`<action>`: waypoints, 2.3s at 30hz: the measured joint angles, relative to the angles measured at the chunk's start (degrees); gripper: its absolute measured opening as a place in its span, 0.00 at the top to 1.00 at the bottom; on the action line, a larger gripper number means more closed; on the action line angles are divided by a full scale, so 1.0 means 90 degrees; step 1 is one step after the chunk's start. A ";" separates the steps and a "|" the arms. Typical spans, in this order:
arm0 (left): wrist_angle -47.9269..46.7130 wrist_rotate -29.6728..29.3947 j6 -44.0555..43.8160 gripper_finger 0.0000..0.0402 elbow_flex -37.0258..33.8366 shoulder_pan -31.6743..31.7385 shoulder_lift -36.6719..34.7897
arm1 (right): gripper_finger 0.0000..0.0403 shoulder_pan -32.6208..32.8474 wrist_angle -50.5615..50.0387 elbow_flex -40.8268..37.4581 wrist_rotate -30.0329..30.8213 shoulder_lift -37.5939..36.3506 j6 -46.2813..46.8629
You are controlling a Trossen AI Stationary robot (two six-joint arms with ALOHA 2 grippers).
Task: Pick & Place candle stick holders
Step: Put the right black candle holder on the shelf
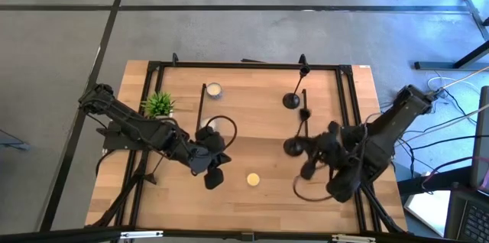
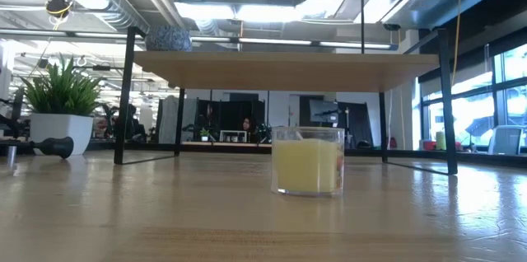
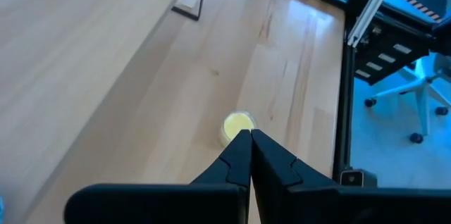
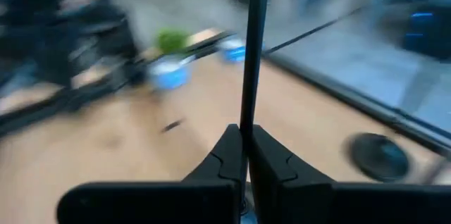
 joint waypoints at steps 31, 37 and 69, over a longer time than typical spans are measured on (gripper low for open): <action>0.1200 -0.0359 -0.0437 1.00 0.0000 0.0604 0.0000 | 0.98 -0.1836 0.6688 -0.3220 -0.4710 -0.2345 -0.6163; 0.1285 -0.0384 -0.0453 1.00 0.0000 0.0749 0.0000 | 0.98 -0.1873 0.7407 -0.4488 -0.4359 -0.3826 -0.6199; 0.1271 -0.0210 -0.0390 1.00 -0.0002 0.0834 0.0000 | 0.98 -0.2088 0.5853 -0.4592 -0.2452 -0.3200 -0.4825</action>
